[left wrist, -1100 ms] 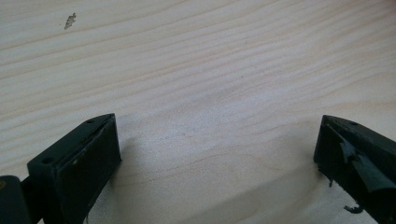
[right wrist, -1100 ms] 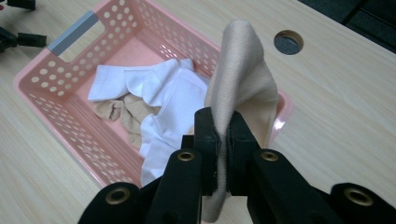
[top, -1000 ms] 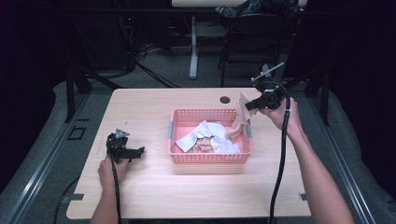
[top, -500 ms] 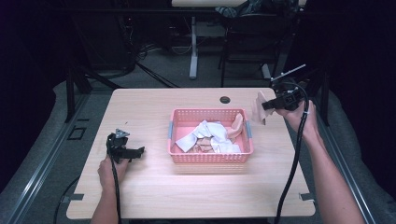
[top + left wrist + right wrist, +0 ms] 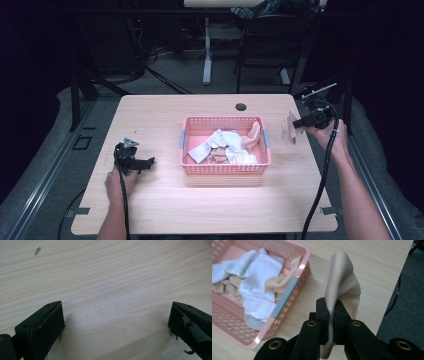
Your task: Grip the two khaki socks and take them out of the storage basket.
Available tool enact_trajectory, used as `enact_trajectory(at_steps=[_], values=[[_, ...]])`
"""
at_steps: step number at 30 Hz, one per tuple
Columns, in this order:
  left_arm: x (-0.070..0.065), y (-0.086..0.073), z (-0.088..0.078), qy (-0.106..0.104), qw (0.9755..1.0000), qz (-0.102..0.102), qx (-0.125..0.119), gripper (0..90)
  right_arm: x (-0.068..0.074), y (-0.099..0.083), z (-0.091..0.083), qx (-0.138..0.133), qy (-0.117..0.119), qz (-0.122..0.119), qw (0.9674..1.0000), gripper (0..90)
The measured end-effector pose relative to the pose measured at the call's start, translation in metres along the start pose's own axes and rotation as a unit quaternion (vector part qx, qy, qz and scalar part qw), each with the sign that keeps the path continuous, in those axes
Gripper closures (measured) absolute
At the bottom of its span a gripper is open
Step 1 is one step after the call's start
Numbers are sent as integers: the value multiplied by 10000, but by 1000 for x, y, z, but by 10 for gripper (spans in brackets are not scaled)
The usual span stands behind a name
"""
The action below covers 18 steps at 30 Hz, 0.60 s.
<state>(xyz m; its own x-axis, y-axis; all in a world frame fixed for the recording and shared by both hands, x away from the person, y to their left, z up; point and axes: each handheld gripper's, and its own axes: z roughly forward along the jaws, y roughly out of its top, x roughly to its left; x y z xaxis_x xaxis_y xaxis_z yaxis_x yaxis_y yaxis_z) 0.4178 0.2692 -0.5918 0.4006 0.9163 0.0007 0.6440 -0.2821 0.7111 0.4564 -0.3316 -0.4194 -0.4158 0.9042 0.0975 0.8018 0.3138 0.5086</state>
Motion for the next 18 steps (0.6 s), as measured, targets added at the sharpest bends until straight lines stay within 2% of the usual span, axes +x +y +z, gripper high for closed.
enact_trajectory(at_steps=[6, 8, 12, 14, 17, 18], values=[[0, 0, 0, -4, 10000, 1, 0, 2, -9, -18, 35, 464, -27, 141, 9988, 834], [0, 0, 0, -1, 10000, -1, 0, 2, -12, -23, 45, 615, 43, 155, 9980, 827], [0, 0, 0, 3, 10000, 17, -9, 0, -13, -31, 64, 814, 73, 199, 9965, 805], [0, 0, 0, 1, 10000, 14, -8, 0, -13, -32, 67, 842, 64, 228, 9962, 796], [0, 0, 0, 1, 10000, 16, -6, 0, -14, -35, 75, 963, 67, 230, 9951, 714], [0, 0, 0, 2, 10000, 15, -6, 0, -14, -35, 75, 967, 60, 229, 9950, 647]])
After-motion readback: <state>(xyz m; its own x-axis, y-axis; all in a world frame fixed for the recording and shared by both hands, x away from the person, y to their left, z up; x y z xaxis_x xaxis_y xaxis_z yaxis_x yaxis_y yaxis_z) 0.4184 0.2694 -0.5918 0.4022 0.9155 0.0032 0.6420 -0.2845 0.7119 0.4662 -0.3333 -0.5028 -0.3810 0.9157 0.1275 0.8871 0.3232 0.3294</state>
